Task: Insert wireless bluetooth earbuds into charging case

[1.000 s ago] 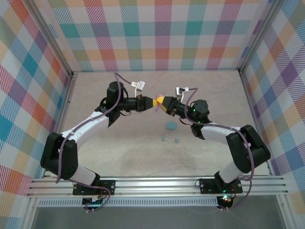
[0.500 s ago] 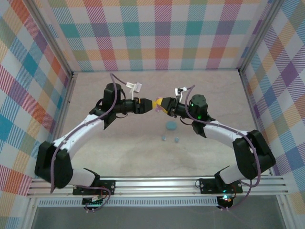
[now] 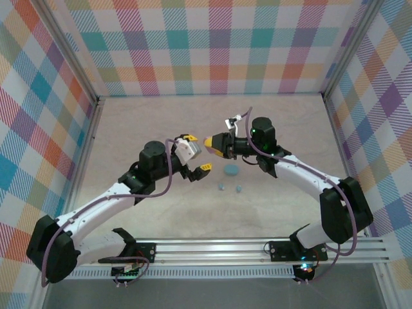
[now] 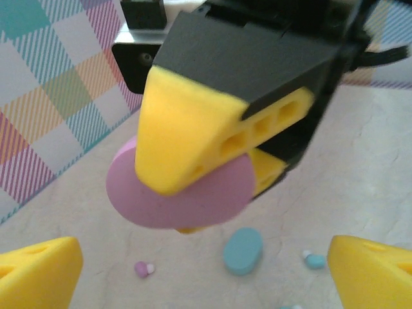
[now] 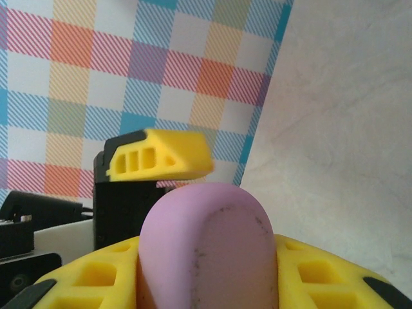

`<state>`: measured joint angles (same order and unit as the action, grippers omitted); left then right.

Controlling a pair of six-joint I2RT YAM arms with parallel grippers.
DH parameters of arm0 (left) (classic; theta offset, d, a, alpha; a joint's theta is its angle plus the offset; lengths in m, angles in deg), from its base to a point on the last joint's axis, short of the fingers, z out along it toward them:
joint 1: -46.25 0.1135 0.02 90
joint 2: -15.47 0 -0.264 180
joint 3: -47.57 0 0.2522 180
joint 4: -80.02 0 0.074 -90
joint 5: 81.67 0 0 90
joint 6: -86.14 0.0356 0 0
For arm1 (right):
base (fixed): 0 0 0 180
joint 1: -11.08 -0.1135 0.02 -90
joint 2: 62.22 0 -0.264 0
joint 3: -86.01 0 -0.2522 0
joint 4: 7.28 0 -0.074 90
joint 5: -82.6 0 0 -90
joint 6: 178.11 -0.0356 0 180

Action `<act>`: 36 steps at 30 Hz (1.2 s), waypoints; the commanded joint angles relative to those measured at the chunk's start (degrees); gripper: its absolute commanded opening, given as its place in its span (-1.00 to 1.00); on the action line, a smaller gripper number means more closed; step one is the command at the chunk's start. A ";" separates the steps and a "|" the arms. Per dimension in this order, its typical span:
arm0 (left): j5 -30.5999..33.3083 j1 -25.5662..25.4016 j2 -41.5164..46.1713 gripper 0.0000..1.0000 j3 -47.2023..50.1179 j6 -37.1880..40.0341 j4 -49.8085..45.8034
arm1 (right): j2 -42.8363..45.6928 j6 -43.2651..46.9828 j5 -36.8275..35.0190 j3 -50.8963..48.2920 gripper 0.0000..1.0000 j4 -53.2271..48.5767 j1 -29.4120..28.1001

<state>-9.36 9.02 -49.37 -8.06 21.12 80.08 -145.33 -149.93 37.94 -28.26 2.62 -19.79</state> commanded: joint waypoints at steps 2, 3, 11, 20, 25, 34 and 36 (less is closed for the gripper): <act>0.49 -0.80 -2.36 0.89 -3.48 3.15 5.48 | 2.99 -1.90 0.51 -1.16 -0.37 0.61 -1.66; -0.23 -0.73 -2.93 0.89 -4.14 2.29 5.39 | 3.22 -1.83 0.12 -1.30 -0.37 0.45 -1.88; -4.41 -0.69 -4.10 0.60 -5.80 -2.30 4.00 | 3.39 -1.55 -1.63 -2.10 -0.37 0.51 -2.75; -8.52 -0.74 -4.17 0.48 -5.86 -4.84 1.99 | 5.24 -1.99 -5.63 -4.60 -0.36 1.74 -2.86; -8.42 -0.74 -5.58 0.43 -7.38 -3.34 -1.93 | 5.58 -3.53 -5.44 -5.02 -0.34 4.06 -2.87; -10.44 -0.10 -7.48 -0.19 -10.90 1.55 -9.59 | 7.75 -1.37 -5.57 -5.00 0.11 0.46 -2.66; -13.18 0.93 -7.68 -0.23 -12.33 2.69 -12.42 | 8.67 -0.42 -4.40 -4.50 0.30 -1.29 -1.56</act>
<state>-18.50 8.97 -56.35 -17.83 21.16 72.91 -139.25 -152.40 32.02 -33.46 1.84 -22.18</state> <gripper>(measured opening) 0.464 0.622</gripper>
